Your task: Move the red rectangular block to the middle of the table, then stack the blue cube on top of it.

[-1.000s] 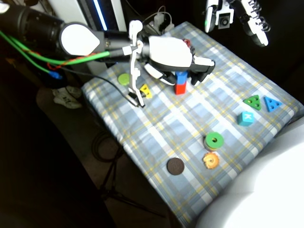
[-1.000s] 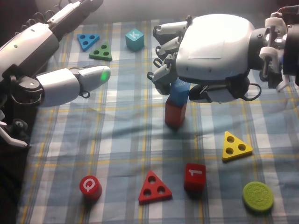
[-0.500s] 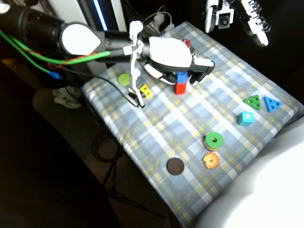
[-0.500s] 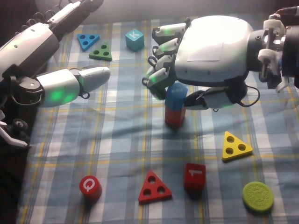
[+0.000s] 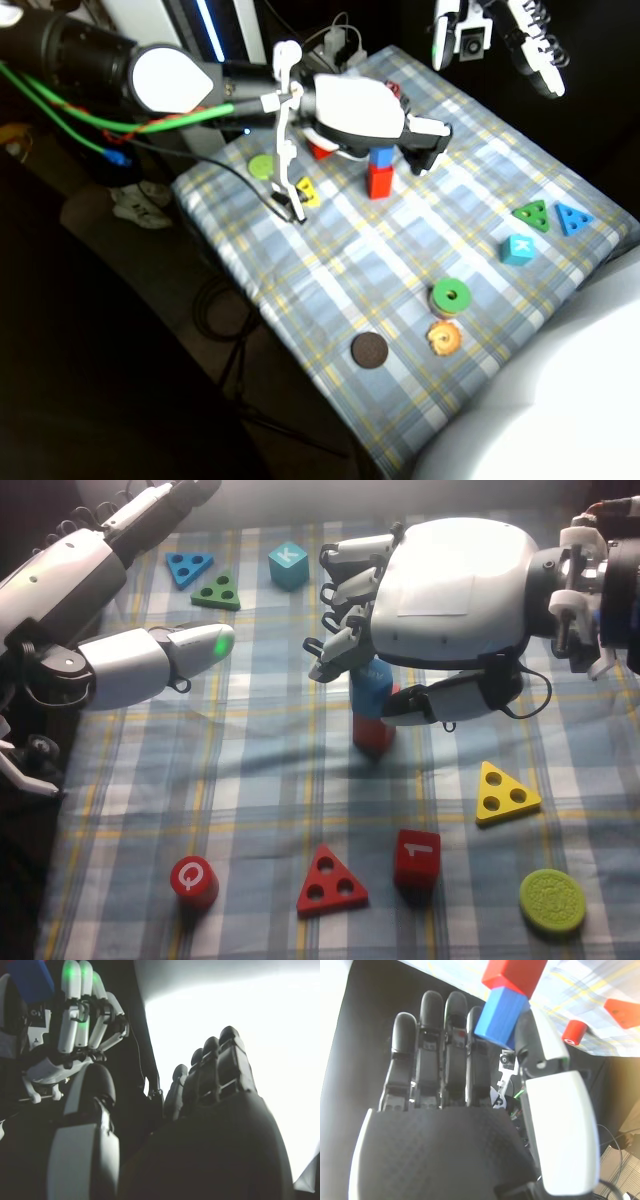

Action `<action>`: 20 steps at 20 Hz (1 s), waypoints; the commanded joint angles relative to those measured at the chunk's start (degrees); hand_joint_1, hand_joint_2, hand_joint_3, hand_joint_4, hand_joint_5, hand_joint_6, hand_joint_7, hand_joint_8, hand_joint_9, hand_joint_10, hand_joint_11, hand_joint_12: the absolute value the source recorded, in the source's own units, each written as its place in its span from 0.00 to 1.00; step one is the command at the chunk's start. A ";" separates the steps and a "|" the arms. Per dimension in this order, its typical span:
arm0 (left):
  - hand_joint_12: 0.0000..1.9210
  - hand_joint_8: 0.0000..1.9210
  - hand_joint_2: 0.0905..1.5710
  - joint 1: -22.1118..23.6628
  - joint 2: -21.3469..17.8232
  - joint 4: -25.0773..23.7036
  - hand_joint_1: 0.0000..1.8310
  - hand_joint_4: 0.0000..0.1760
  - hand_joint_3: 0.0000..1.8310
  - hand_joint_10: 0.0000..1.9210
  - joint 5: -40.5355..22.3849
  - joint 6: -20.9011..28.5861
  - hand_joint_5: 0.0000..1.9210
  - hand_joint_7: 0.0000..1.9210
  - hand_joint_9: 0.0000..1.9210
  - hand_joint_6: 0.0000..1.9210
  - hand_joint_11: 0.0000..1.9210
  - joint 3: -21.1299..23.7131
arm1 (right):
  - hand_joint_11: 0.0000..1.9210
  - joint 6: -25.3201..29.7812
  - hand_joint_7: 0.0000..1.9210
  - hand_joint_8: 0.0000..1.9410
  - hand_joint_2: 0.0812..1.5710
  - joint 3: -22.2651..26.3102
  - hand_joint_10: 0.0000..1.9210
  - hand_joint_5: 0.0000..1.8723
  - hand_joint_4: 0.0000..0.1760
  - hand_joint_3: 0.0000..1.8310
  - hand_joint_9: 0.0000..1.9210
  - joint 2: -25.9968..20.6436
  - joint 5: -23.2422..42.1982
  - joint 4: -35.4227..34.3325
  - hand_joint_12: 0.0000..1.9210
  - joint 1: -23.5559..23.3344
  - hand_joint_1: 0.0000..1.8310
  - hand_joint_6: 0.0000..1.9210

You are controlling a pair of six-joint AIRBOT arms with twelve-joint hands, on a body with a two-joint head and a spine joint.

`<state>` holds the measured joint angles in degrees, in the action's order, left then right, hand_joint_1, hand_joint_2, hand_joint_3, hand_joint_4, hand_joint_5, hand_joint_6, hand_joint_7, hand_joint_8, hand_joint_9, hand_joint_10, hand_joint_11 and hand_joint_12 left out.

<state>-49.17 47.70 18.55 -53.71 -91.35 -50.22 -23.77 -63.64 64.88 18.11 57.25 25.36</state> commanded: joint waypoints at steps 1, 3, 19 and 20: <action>0.00 0.00 0.76 0.31 -0.35 -0.74 0.44 0.62 0.00 0.00 -7.35 0.57 0.00 0.00 0.00 0.00 0.00 0.07 | 0.00 0.06 0.43 0.02 0.75 0.30 0.42 0.34 0.00 0.00 0.25 0.14 3.89 -0.97 0.85 -0.84 0.46 0.05; 0.00 0.00 0.76 0.31 -0.35 -0.74 0.44 0.57 0.00 0.00 -7.35 0.57 0.00 0.00 0.00 0.00 0.00 0.07 | 0.00 0.06 0.43 0.01 0.75 0.35 0.43 0.35 0.00 0.00 0.24 0.14 3.89 -0.96 0.84 -0.84 0.47 0.05; 0.00 0.00 0.78 0.12 -0.35 -0.70 0.42 0.59 0.00 0.00 -7.42 0.81 0.00 0.00 0.00 0.00 0.00 0.08 | 0.00 0.06 0.00 0.00 0.53 2.63 0.00 0.00 0.33 0.00 0.00 -2.92 4.89 -1.16 0.24 -0.85 0.30 0.00; 0.00 0.00 0.77 0.05 -0.35 -0.70 0.41 0.68 0.00 0.00 -7.45 0.86 0.00 0.00 0.00 0.00 0.00 0.08 | 0.00 0.06 0.00 0.00 0.54 2.94 0.00 0.00 0.31 0.00 0.00 -3.80 5.69 -2.08 0.01 -0.85 0.27 0.00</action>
<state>-49.56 47.70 18.68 -54.04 -90.98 -50.19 -23.77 -60.73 60.45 19.53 56.45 25.39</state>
